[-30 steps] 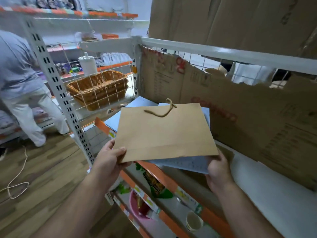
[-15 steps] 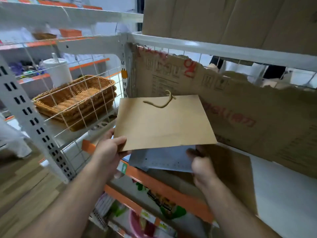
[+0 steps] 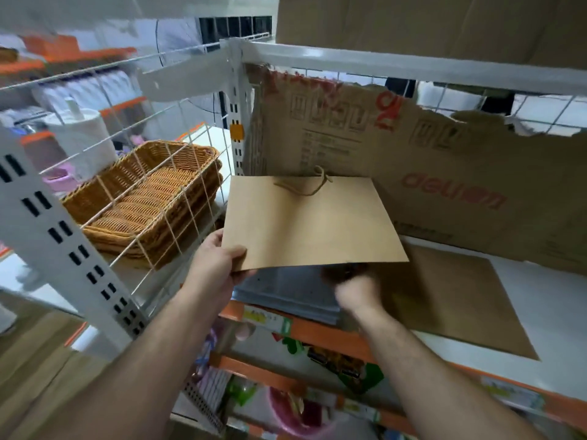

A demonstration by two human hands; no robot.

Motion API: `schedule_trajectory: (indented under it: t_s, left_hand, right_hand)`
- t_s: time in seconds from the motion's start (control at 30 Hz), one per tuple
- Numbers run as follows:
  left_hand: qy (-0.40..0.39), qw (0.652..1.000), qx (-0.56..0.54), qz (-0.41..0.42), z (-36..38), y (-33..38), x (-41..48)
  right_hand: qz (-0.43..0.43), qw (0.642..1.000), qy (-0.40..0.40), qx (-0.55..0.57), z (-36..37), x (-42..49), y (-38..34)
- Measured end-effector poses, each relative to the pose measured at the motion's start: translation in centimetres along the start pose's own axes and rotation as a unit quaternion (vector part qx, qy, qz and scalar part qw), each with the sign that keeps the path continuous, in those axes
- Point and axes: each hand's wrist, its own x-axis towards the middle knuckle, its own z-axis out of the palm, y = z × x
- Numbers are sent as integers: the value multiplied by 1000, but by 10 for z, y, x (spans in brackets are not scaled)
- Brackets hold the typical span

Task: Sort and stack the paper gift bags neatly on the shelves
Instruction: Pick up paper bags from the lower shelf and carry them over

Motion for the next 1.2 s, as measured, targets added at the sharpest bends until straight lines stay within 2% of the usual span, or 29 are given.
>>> schedule_trajectory:
  t_s: [0.2,0.37,0.53,0.67,0.73,0.8,0.83,0.9,0.93,0.97,1.0,1.1,1.2]
  left_hand:
    - [-13,1000,-3,-11,-6,-4,9]
    - [-37,999,-22,-8,-7,-2,11]
    - [-33,999,-28,23,-3,-4,17]
    - [-31,998,-40,25,-2,-5,18]
    - [-34,998,-52,22,-4,-6,17]
    - [-32,998,-58,20,-7,-7,17]
    - [-29,998,-60,21,-9,-7,17]
    - [-23,997,-65,29,-13,-4,17]
    - [-23,997,-67,36,-15,-2,16]
    - [-24,996,-69,44,-17,1,15]
    - [-27,996,-71,52,-18,4,14]
    - [-37,993,-82,71,-17,14,12]
    - [-52,990,-92,89,-15,22,13]
  right_hand:
    - [4,994,-12,-110,6,3,1]
    - [0,998,20,-53,10,-6,-4]
    - [-17,983,51,-178,-2,-18,-7]
    - [-24,987,32,-153,-4,-22,-10]
    - [-37,997,54,-51,-10,-23,-8]
    - [-60,986,52,147,-20,-26,-4]
    - [-71,960,27,270,-27,-28,-1]
    - [-85,873,-57,476,-42,-29,3]
    - [-90,831,-98,540,-50,-29,3]
    - [-99,806,-121,571,-58,-29,0]
    - [-114,802,-125,573,-64,-31,-5]
    - [-148,823,-84,542,-75,-32,-22]
    - [-158,815,-68,553,-77,-36,-33]
